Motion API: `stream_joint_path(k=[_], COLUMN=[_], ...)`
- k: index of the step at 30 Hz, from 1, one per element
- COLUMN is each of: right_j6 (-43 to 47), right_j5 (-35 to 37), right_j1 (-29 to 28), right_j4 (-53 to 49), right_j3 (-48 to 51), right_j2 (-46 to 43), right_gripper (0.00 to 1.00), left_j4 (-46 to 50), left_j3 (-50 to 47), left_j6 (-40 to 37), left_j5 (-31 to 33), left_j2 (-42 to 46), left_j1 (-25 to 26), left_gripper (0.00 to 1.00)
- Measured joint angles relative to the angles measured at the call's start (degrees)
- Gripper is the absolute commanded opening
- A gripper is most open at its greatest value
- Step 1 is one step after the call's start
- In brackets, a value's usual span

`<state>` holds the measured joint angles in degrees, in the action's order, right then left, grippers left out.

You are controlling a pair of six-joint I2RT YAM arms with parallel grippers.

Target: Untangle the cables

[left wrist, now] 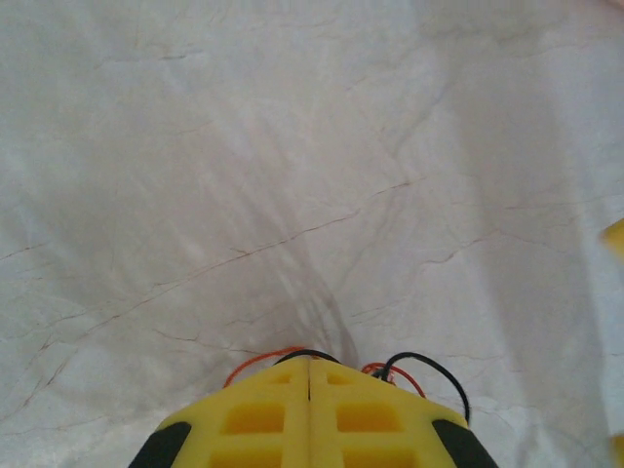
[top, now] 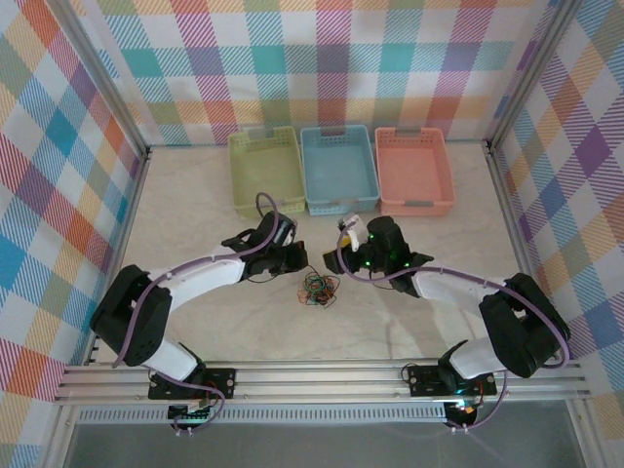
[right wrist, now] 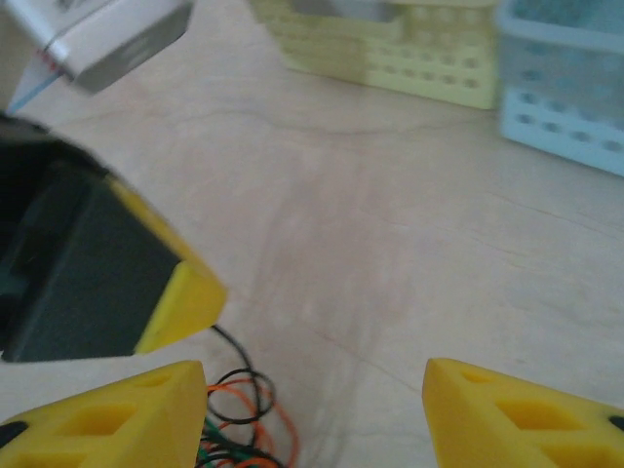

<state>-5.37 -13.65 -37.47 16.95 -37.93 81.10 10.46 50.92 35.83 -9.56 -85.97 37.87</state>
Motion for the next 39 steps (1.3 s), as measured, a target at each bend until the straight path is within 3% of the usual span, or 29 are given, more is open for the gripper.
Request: stream_joint_path(k=[13, 18, 24, 34, 39], right_j6=[4.61, 4.59, 4.61, 4.68, 4.79], right_j5=[-2.99, -2.19, -2.1, -1.53, 0.02], right_j1=[-2.89, -2.89, -2.91, -3.06, -3.06], right_j4=[-0.66, -0.5, -0.42, -1.57, -2.97], right_j3=[-2.05, -2.4, -2.51, -3.87, -4.5], right_j2=[2.36, 2.84, 3.82, 5.33, 5.68], right_gripper=[0.6, 0.5, 0.49, 0.36, 0.36], left_j4=[-7.76, -10.05, -12.59, -13.86, -14.19], left_j3=[-5.09, -5.84, -6.34, -6.95, -8.76], left_j6=[-1.01, -0.98, -0.98, -1.01, -1.2], left_j5=[-4.02, -6.14, -7.98, -8.98, -7.78], left_j2=[7.48, 10.05, 11.28, 13.73, 16.74], left_j1=[0.04, 0.28, 0.66, 1.49, 1.49], left_gripper=[0.0, 0.0, 0.0, 0.0, 0.0])
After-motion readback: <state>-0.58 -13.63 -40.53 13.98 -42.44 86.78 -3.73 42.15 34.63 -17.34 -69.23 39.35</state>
